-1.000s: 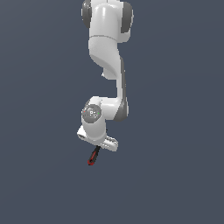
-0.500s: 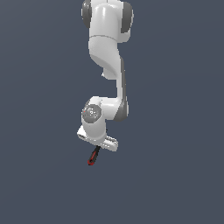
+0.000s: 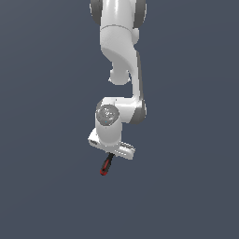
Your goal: Pick up the object and move it to a goal position.
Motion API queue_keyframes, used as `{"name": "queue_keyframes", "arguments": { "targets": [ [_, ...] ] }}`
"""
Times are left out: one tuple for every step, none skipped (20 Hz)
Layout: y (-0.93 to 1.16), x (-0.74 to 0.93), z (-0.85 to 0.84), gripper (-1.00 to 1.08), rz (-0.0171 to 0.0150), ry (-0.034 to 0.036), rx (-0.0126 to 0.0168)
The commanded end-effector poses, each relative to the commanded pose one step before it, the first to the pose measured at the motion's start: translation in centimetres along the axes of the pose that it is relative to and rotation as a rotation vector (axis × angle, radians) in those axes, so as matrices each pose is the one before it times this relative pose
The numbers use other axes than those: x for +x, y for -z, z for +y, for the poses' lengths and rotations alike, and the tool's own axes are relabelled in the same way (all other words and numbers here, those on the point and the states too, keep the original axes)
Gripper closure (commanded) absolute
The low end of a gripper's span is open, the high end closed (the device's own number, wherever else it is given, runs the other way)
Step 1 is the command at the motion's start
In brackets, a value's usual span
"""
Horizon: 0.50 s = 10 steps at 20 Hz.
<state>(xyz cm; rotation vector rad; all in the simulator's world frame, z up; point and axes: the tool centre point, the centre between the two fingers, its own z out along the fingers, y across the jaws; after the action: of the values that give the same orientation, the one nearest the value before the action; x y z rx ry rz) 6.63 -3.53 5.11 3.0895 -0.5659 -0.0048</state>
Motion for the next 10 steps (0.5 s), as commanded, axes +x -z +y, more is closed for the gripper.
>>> {"name": "queue_keyframes", "arguments": {
  "targets": [
    [2.026,-0.374,-1.826,1.08,0.0023,0.00131,0.00114],
    [0.886,-0.175,-0.775,1.08,0.00029,-0.00028,-0.00027],
    [0.89,-0.18,-0.806,1.08,0.0,0.0,0.0],
    [0.89,-0.176,-0.806,1.08,0.0,0.0,0.0],
    [0.885,-0.171,-0.802,1.08,0.0,0.0,0.0],
    [0.887,-0.164,-0.787,1.08,0.0003,-0.00018,-0.00034],
    [0.872,-0.16,-0.792,1.08,0.0,0.0,0.0],
    [0.871,-0.156,-0.791,1.08,0.0,0.0,0.0],
    [0.868,-0.153,-0.79,1.08,0.0,0.0,0.0],
    [0.838,-0.143,-0.764,1.08,0.0,0.0,0.0]
  ]
}}
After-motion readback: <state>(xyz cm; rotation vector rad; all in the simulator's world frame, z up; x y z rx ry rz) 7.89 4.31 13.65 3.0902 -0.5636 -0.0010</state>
